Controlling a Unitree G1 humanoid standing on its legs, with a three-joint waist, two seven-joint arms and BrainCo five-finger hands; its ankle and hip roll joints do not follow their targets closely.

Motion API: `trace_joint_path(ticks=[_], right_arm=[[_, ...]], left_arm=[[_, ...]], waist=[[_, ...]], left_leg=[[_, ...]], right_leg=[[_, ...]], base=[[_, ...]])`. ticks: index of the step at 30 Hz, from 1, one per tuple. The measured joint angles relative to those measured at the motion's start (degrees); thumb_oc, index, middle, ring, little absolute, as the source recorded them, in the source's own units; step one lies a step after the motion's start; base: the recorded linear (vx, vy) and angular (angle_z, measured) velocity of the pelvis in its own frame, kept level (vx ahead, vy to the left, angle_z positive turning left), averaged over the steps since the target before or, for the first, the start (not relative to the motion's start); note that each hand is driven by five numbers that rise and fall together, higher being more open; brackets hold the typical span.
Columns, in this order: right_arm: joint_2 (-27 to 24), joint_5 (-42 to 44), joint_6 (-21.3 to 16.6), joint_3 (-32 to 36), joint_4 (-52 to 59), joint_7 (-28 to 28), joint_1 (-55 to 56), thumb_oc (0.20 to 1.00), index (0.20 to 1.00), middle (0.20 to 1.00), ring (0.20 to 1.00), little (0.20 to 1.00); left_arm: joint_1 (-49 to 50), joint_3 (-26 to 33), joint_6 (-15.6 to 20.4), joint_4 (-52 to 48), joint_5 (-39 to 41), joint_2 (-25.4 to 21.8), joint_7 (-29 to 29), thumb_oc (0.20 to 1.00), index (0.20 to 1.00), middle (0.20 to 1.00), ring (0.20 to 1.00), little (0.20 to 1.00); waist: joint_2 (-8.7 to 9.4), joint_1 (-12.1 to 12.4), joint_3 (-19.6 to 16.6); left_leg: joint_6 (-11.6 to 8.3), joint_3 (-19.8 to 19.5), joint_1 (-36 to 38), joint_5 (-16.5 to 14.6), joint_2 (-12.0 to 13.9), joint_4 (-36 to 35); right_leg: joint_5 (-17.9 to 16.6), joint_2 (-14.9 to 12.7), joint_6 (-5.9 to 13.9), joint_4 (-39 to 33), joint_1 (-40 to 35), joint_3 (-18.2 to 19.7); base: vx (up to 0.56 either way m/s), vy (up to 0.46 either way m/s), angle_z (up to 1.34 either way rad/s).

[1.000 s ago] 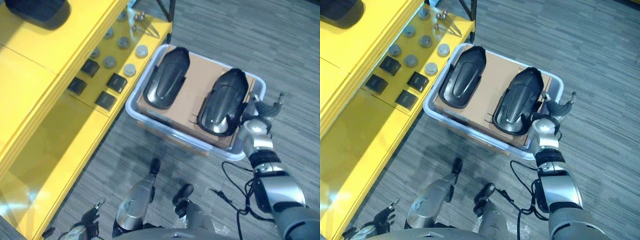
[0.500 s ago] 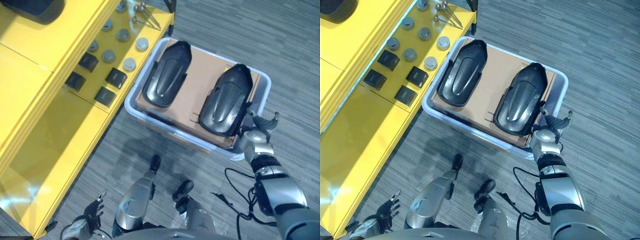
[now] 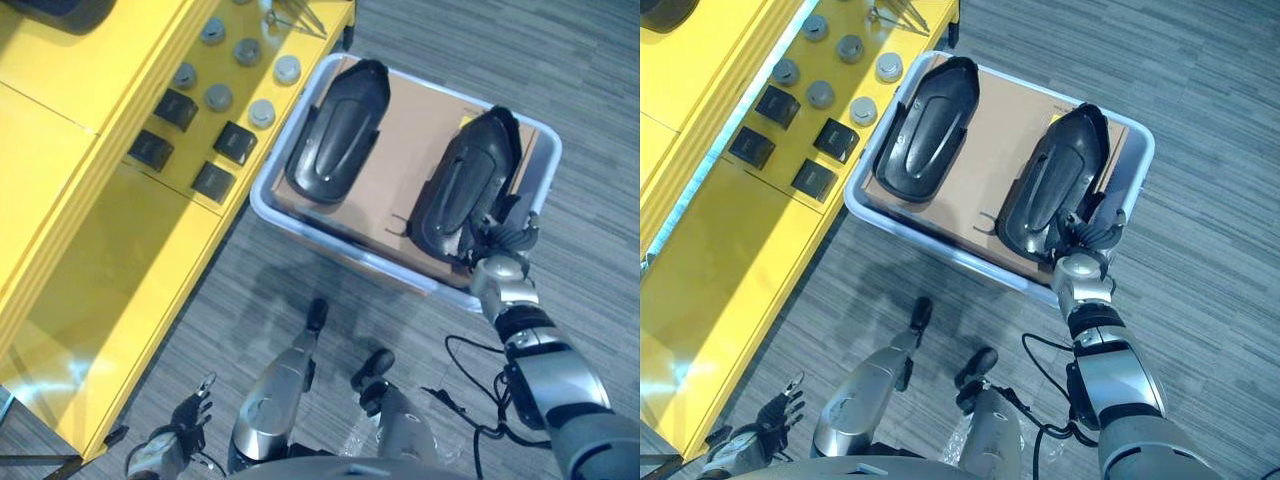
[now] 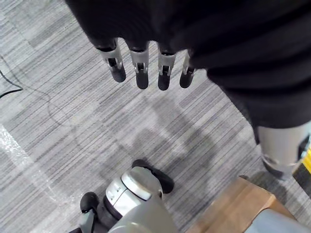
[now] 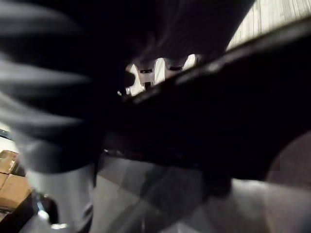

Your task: Move parts from the plastic box to the shelf.

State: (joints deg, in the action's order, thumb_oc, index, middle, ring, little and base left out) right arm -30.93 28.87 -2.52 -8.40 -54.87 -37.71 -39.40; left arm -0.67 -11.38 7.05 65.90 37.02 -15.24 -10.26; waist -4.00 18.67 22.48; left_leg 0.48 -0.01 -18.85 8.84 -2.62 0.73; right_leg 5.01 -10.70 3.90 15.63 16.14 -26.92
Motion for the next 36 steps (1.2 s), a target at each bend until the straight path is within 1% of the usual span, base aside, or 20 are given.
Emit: trace_joint_path(ticks=[2, 3, 4, 6, 10, 12, 15, 17, 22, 24, 25, 28, 31, 32, 33, 34, 35, 36], right_arm=[[0.03, 0.00, 0.12, -0.02, 0.00, 0.00, -0.04, 1.000, 1.000, 1.000, 1.000, 1.000], [0.08, 0.02, 0.59, -0.04, -0.02, 0.00, -0.33, 0.558, 0.558, 0.558, 0.558, 0.558], [0.08, 0.01, 1.13, -0.39, 0.03, 0.01, -0.47, 0.200, 0.200, 0.200, 0.200, 0.200], [0.11, 0.04, 1.82, -0.41, 0.02, 0.01, -0.49, 0.200, 0.200, 0.200, 0.200, 0.200], [0.78, 1.16, 1.54, -0.36, -0.11, 1.50, -0.39, 0.200, 0.200, 0.200, 0.200, 0.200], [0.87, 2.47, 1.25, 0.32, -1.54, 2.04, -0.37, 0.200, 0.200, 0.200, 0.200, 0.200], [0.82, 3.39, -0.47, 0.73, -4.53, 2.70, -0.77, 0.200, 0.200, 0.200, 0.200, 0.200], [0.88, 3.58, -0.98, 0.81, -5.08, 2.70, -1.04, 0.200, 0.200, 0.200, 0.200, 0.200], [1.20, 5.58, -1.18, 0.68, -4.41, 2.66, 0.99, 0.200, 0.200, 0.200, 0.200, 0.200], [1.69, 5.72, -1.24, 0.71, -3.54, 2.01, 3.29, 0.200, 0.200, 0.200, 0.200, 0.200], [1.97, 6.22, -1.04, 0.82, 2.61, 0.94, 6.10, 0.200, 0.200, 0.200, 0.200, 0.200], [2.57, 5.74, -0.97, 0.80, 13.11, -0.82, 9.65, 0.200, 0.200, 0.200, 0.200, 0.200], [4.50, 3.88, -1.52, 0.84, 21.43, -2.67, 11.20, 0.200, 0.200, 0.200, 0.200, 0.200], [4.54, 3.80, -0.99, 1.29, 25.36, -2.91, 12.75, 0.200, 0.200, 0.200, 0.200, 0.200], [4.77, 2.64, -0.56, 2.32, 30.08, -2.57, 15.10, 0.200, 0.200, 0.200, 0.200, 0.200], [4.78, 1.63, -0.54, 2.42, 33.72, -2.39, 17.37, 0.200, 0.200, 0.200, 0.200, 0.200], [5.33, -0.15, -0.53, 2.08, 35.32, -2.17, 19.21, 0.200, 0.200, 0.200, 0.200, 0.200], [5.38, -0.15, -0.44, 2.10, 35.40, -2.12, 19.27, 0.200, 0.200, 0.200, 0.200, 0.200]], left_arm=[[0.00, -0.06, 0.06, 0.01, 0.02, 0.03, -0.02, 1.000, 1.000, 1.000, 1.000, 1.000], [0.00, -0.16, 0.24, 0.02, 0.04, 0.06, -0.06, 1.000, 1.000, 1.000, 1.000, 1.000], [-0.02, -0.14, 0.34, -0.01, 0.04, 0.07, -0.16, 1.000, 1.000, 1.000, 1.000, 1.000], [-0.18, -0.12, 0.36, -0.02, 0.07, 0.07, -0.16, 1.000, 1.000, 1.000, 1.000, 1.000], [-0.23, -0.11, 0.38, -0.13, 0.39, 0.07, -0.18, 1.000, 1.000, 1.000, 1.000, 1.000], [-0.23, -0.11, 0.42, -0.13, 0.47, 0.07, -0.19, 1.000, 1.000, 1.000, 1.000, 1.000], [-0.28, -0.16, 0.47, -0.13, 0.60, 0.07, -0.26, 1.000, 1.000, 1.000, 1.000, 1.000], [-0.35, -0.24, 0.48, -0.43, 1.08, 0.07, -0.25, 1.000, 1.000, 1.000, 1.000, 1.000], [-0.35, -0.33, 1.34, -2.97, 1.18, 0.06, -0.59, 1.000, 1.000, 1.000, 1.000, 1.000], [-0.36, -0.54, 1.90, -4.72, 1.14, 0.04, -0.62, 1.000, 1.000, 1.000, 1.000, 1.000], [-0.31, -0.44, 1.90, -7.11, 0.96, -0.09, -0.50, 1.000, 1.000, 1.000, 1.000, 1.000], [-0.26, -0.06, 1.86, -9.84, -0.27, -0.26, -0.24, 1.000, 1.000, 1.000, 1.000, 1.000], [-0.45, 0.02, 1.42, -12.24, -1.35, -0.61, -0.19, 1.000, 1.000, 1.000, 1.000, 1.000], [-0.42, 0.02, 0.70, -14.66, -1.37, -0.64, -0.23, 1.000, 1.000, 1.000, 1.000, 1.000], [-0.03, 0.11, -1.06, -18.90, -1.45, -0.76, -0.13, 1.000, 1.000, 1.000, 1.000, 1.000], [0.39, 0.09, -2.08, -22.73, -1.53, -0.97, -0.20, 1.000, 1.000, 1.000, 1.000, 1.000], [-0.15, 0.04, -2.56, -25.54, -1.85, -1.19, -0.41, 1.000, 1.000, 1.000, 1.000, 1.000], [-0.19, 0.07, -2.77, -25.74, -1.84, -1.20, -0.38, 1.000, 1.000, 1.000, 1.000, 1.000]], waist=[[-0.01, -0.01, 0.00], [-0.01, -0.09, 0.00], [-0.01, -0.17, 0.00], [-0.01, -0.14, -0.01], [-0.01, -0.40, -0.01], [-0.01, -0.39, -0.01], [0.00, -0.66, -0.03], [0.00, -0.85, -0.03], [0.09, -1.15, -0.28], [0.40, -1.26, -1.68], [0.52, -1.64, -1.89], [1.57, -2.12, -3.12], [3.68, -3.81, -6.49], [3.83, -4.11, -6.58], [4.10, -4.23, -6.77], [4.32, -4.39, -7.41], [5.07, -5.25, -9.97], [5.15, -5.38, -10.08]], left_leg=[[0.04, -0.04, -0.02, 0.09, 0.03, 0.02], [0.03, -0.11, -0.03, 0.08, 0.04, 0.01], [0.03, -0.17, -0.02, 0.08, 0.06, 0.02], [0.02, -0.20, -0.02, 0.08, 0.08, 0.04], [-0.26, -0.32, 0.09, -0.10, 0.14, 0.07], [-0.27, -0.48, 0.09, -0.10, 0.17, 0.07], [-0.38, -1.02, 0.14, 0.02, 0.17, 0.06], [-0.43, -1.17, 0.18, 0.14, 0.18, 0.08], [-0.52, -1.31, 2.14, 0.21, 0.24, -0.36], [0.33, -1.28, 3.04, 1.06, 0.40, -0.84], [0.17, -1.13, 4.40, 0.95, 0.81, -1.23], [-0.63, -0.27, 7.09, 0.25, 1.54, -2.00], [-1.02, 0.66, 8.72, -0.40, 2.19, -2.18], [-0.94, 1.06, 10.11, -0.47, 2.30, -2.38], [-0.88, 1.74, 11.78, -0.77, 2.40, -2.84], [-0.91, 2.23, 13.08, -1.01, 2.45, -3.22], [-0.65, 3.04, 13.83, -1.46, 2.52, -3.54], [-0.64, 3.18, 13.95, -1.48, 2.56, -3.58]], right_leg=[[0.16, 0.05, 0.04, 0.04, -0.04, -0.13], [0.21, 0.05, 0.06, 0.15, -0.01, -0.14], [0.42, 0.04, 0.22, 0.21, -0.02, -0.21], [0.60, -0.03, 0.28, 0.52, 0.03, -0.27], [0.89, -0.13, 0.24, 1.30, 0.14, -0.27], [0.99, -0.16, 0.24, 1.67, 0.28, -0.28], [1.00, -0.13, 0.23, 1.90, 0.24, -0.40], [1.05, -0.14, 0.23, 2.16, 0.24, -0.39], [1.08, -0.06, 0.09, 2.17, -1.66, -0.39], [0.45, 0.43, -0.57, 1.40, -2.76, -0.66], [-0.08, 1.13, -0.51, -0.37, -4.63, -0.79], [-0.73, 2.21, -0.61, -2.83, -7.54, -0.36], [-1.42, 3.25, -0.80, -4.84, -9.31, 0.64], [-1.49, 3.43, -0.73, -5.34, -10.62, 0.84], [-1.55, 3.59, -0.71, -5.89, -11.95, 1.44], [-1.63, 3.74, -0.63, -6.38, -13.06, 2.02], [-1.63, 3.89, -0.58, -6.73, -13.28, 3.00], [-1.64, 3.91, -0.58, -6.78, -13.38, 3.07]], base=[[0.00, 0.000, 0.00], [0.00, 0.000, 0.00], [0.00, 0.005, 0.03], [0.00, 0.000, 0.02], [0.00, -0.008, 0.00], [0.00, -0.037, 0.02], [-0.01, -0.021, 0.02], [-0.01, -0.043, 0.04], [0.00, -0.068, 0.02], [-0.02, -0.088, 0.00], [0.06, -0.103, -0.04], [0.05, -0.065, -0.14], [0.10, -0.059, -0.20], [0.11, -0.048, -0.18], [0.08, -0.034, -0.25], [0.08, -0.033, -0.40], [0.12, -0.039, -0.32], [0.15, -0.037, -0.40]])
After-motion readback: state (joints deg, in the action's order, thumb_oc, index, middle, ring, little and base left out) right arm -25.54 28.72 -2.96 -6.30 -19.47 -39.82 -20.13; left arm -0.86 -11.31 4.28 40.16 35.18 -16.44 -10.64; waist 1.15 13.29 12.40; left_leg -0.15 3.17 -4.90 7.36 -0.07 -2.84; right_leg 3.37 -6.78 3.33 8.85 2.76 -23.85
